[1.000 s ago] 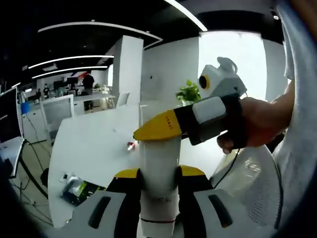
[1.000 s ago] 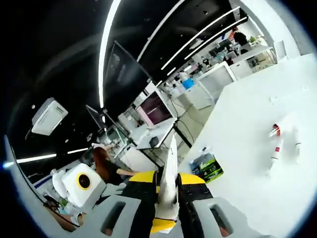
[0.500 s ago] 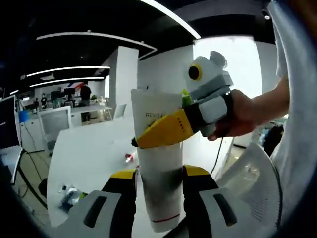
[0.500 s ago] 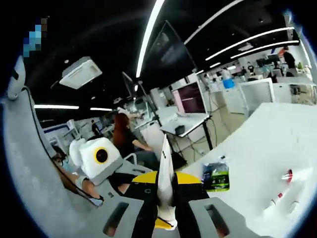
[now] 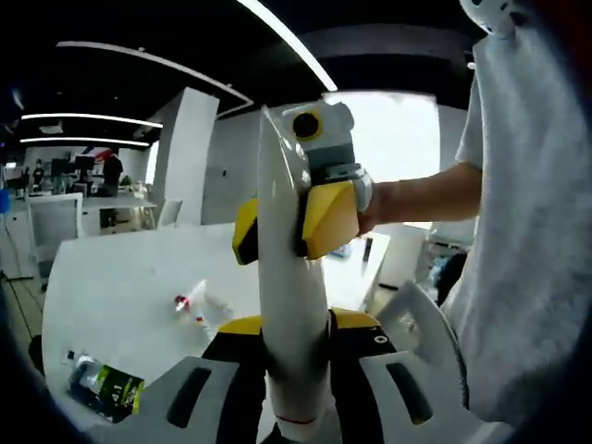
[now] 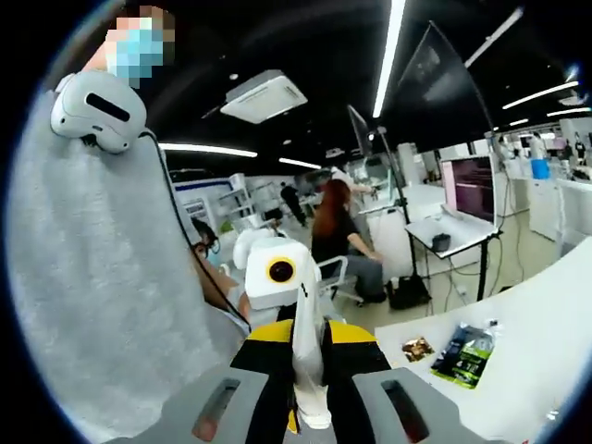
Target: Arrange the skincare products in the storage area until every visible bottle or jar stands upright without overlapping.
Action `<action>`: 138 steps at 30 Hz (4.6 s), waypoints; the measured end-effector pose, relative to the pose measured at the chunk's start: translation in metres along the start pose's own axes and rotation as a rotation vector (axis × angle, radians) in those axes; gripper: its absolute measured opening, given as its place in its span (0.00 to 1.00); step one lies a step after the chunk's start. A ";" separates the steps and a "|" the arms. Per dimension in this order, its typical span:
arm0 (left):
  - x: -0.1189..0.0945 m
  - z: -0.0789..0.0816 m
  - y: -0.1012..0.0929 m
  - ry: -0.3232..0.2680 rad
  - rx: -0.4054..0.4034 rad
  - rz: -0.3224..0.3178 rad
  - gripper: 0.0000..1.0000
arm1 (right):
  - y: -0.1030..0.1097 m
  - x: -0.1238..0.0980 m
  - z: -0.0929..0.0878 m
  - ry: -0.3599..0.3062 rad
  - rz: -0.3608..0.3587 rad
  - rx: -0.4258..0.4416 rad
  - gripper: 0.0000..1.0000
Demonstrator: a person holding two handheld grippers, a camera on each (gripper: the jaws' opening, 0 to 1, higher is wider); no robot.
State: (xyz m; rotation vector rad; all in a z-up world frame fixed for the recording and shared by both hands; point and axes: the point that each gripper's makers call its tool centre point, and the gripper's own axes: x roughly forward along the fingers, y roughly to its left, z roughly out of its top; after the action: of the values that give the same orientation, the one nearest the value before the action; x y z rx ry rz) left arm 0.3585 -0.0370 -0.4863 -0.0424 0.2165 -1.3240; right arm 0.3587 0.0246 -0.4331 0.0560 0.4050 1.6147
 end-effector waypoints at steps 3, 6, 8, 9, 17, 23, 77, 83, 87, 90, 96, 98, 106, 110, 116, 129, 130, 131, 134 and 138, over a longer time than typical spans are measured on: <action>-0.003 -0.004 0.007 0.021 -0.014 0.044 0.21 | -0.006 0.004 -0.001 0.002 -0.003 0.010 0.05; -0.005 -0.006 0.012 0.031 -0.014 0.064 0.18 | -0.011 0.005 -0.001 -0.019 -0.020 0.034 0.07; -0.006 -0.008 0.015 0.043 -0.027 0.075 0.16 | -0.014 0.006 -0.002 -0.040 -0.047 0.050 0.09; -0.006 -0.010 0.016 0.050 -0.033 0.086 0.16 | -0.018 0.006 -0.003 -0.047 -0.071 0.065 0.10; -0.006 -0.015 0.040 0.071 -0.137 0.182 0.14 | -0.049 0.002 -0.003 -0.131 -0.262 0.178 0.19; -0.011 -0.027 0.060 0.123 -0.135 0.305 0.14 | -0.069 -0.001 -0.005 -0.203 -0.440 0.250 0.25; -0.017 -0.062 0.093 0.321 0.109 0.477 0.28 | -0.145 -0.090 -0.020 -0.206 -0.966 0.336 0.32; -0.021 -0.062 0.098 0.329 0.119 0.507 0.26 | -0.165 -0.130 -0.022 -0.174 -1.049 0.308 0.32; -0.023 -0.066 0.101 0.349 0.130 0.524 0.24 | -0.185 -0.161 -0.026 -0.179 -1.107 0.321 0.32; -0.025 -0.066 0.102 0.355 0.134 0.530 0.21 | -0.202 -0.190 -0.029 -0.192 -1.168 0.330 0.32; -0.023 -0.071 0.098 0.384 0.152 0.512 0.17 | -0.227 -0.236 -0.031 -0.171 -1.271 0.307 0.32; -0.024 -0.071 0.100 0.388 0.149 0.515 0.16 | -0.238 -0.250 -0.035 -0.143 -1.306 0.305 0.32; -0.026 -0.078 0.102 0.424 0.156 0.522 0.13 | -0.274 -0.288 -0.042 -0.060 -1.385 0.265 0.32; -0.026 -0.080 0.102 0.439 0.156 0.517 0.13 | -0.296 -0.307 -0.049 -0.044 -1.422 0.274 0.32; -0.026 -0.084 0.103 0.462 0.156 0.513 0.11 | -0.322 -0.328 -0.067 -0.006 -1.480 0.297 0.32; -0.025 -0.093 0.102 0.506 0.155 0.504 0.10 | -0.353 -0.368 -0.092 0.048 -1.570 0.308 0.31; -0.026 -0.093 0.102 0.506 0.154 0.505 0.10 | -0.353 -0.369 -0.094 0.050 -1.572 0.311 0.32; -0.026 -0.093 0.102 0.506 0.153 0.506 0.10 | -0.357 -0.371 -0.097 0.054 -1.575 0.313 0.32; -0.026 -0.094 0.102 0.510 0.152 0.507 0.10 | -0.357 -0.373 -0.106 0.072 -1.581 0.323 0.32; -0.025 -0.094 0.102 0.512 0.149 0.504 0.10 | -0.359 -0.375 -0.116 0.077 -1.587 0.346 0.32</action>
State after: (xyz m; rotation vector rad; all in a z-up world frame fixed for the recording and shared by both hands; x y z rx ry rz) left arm 0.4332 0.0209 -0.5912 0.4554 0.5245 -0.8226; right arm 0.7044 -0.3559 -0.5687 -0.0634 0.5580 -0.0227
